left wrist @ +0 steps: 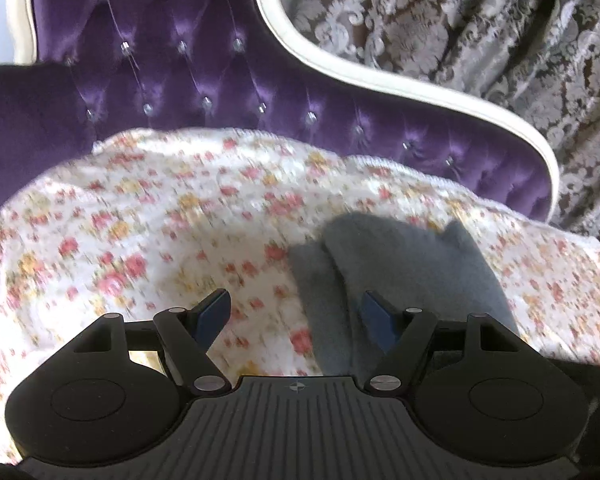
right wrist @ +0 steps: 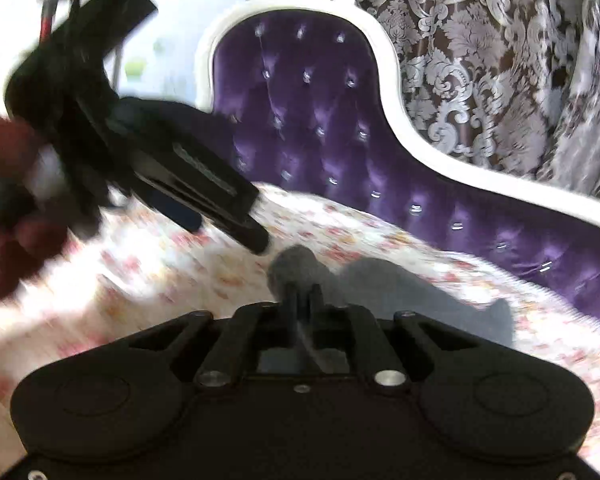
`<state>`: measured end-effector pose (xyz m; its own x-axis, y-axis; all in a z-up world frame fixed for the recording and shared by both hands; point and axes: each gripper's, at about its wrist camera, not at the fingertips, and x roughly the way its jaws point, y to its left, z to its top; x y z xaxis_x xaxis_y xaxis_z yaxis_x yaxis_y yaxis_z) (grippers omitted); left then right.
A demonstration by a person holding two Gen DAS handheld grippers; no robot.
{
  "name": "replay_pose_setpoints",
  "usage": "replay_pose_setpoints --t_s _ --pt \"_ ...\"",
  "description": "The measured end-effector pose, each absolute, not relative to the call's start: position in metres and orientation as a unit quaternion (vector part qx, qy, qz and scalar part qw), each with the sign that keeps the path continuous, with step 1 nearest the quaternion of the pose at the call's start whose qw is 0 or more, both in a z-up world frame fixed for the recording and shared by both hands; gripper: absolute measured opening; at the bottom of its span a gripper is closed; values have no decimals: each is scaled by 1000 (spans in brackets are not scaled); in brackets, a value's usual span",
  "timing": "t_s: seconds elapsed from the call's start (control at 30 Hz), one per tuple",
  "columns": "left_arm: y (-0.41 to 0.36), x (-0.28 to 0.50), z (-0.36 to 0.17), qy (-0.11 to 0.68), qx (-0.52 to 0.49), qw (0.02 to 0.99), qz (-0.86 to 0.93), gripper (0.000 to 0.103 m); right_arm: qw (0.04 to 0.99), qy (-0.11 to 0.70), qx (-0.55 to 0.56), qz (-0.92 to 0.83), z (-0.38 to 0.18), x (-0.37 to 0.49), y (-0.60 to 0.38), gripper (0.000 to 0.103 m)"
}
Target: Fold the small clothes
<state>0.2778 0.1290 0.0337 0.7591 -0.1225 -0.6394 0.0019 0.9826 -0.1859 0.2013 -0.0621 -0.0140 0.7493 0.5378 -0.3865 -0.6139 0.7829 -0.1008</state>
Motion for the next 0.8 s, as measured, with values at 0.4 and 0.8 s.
replay_pose_setpoints --t_s 0.4,0.8 --pt "71 317 21 362 12 928 -85 71 909 231 -105 330 -46 194 -59 13" --pt "86 341 3 432 -155 875 -155 71 932 183 -166 266 -43 171 -87 56"
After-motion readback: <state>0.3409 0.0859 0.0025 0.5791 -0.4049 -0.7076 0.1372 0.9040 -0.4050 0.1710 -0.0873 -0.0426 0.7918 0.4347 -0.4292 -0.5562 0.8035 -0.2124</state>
